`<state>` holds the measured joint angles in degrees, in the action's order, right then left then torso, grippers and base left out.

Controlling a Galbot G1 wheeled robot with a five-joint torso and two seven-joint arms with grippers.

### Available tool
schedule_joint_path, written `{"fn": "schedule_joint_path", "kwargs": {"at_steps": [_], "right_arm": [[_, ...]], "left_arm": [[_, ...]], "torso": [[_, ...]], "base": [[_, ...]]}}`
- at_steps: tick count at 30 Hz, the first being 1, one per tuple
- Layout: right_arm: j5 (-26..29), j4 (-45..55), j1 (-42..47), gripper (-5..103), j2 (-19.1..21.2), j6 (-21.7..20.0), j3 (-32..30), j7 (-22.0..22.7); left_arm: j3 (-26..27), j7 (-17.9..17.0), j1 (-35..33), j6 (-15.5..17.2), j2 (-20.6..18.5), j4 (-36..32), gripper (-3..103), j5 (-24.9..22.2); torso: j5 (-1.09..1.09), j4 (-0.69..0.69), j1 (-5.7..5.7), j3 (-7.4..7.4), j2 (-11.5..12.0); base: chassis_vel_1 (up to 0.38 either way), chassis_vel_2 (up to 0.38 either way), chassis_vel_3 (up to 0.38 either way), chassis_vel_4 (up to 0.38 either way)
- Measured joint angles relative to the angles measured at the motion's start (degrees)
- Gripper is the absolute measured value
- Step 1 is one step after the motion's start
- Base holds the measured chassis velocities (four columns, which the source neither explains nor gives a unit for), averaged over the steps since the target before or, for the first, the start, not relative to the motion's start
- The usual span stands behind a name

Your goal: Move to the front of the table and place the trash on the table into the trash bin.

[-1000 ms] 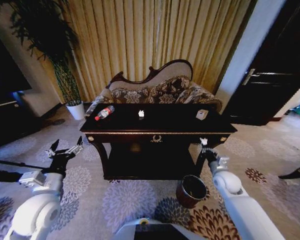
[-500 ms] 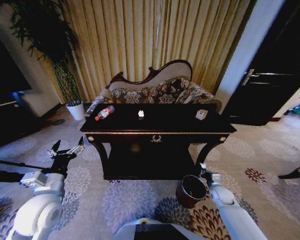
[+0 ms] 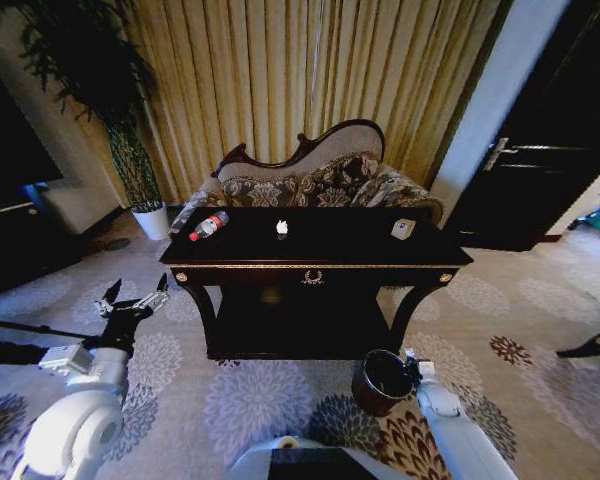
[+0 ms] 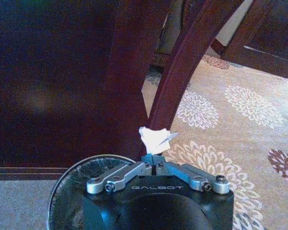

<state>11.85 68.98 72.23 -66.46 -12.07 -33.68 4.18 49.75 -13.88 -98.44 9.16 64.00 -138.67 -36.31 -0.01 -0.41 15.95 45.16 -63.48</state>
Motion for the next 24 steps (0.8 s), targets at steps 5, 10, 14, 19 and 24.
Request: {"fn": "schedule_joint_path", "kwargs": {"at_steps": [5, 10, 14, 19, 24], "right_arm": [[0.49, 0.88, 0.51, 10, 0.01, -0.12, -0.13, 0.06], [0.48, 1.69, 1.04, 26, -0.72, -0.15, -0.46, 0.19], [0.41, 2.28, 1.36, 42, -1.06, -0.16, -0.56, 0.23], [0.49, 3.19, 1.73, 58, -1.16, -0.48, -0.71, 0.29], [3.85, 5.82, 2.31, 80, -0.98, -1.55, -0.79, 0.31]], "left_arm": [[0.56, -0.01, -0.70, -0.05, 0.35, -0.84, 100, 0.00], [0.65, -0.02, -1.60, -0.83, 1.04, -1.08, 100, 0.99], [0.65, -0.01, -1.68, -0.97, 1.08, -1.36, 100, 1.17], [0.72, -0.54, -1.84, -1.19, 1.07, -1.39, 100, 1.23], [1.13, -0.59, -2.30, -1.24, 1.39, -1.49, 100, 1.23]], "torso": [[0.00, 0.00, 0.00, 0.00, 0.00], [0.00, 0.00, 0.00, 0.00, 0.00], [0.00, 0.00, 0.00, 0.00, 0.00], [0.00, 0.00, 0.00, 0.00, 0.00], [0.00, 0.00, 0.00, 0.00, 0.00]], "base": [[0.000, 0.000, 0.000, 0.000], [0.000, 0.000, 0.000, 0.000], [0.000, 0.000, 0.000, 0.000], [0.000, 0.000, 0.000, 0.000], [0.000, 0.000, 0.000, 0.000]]}}
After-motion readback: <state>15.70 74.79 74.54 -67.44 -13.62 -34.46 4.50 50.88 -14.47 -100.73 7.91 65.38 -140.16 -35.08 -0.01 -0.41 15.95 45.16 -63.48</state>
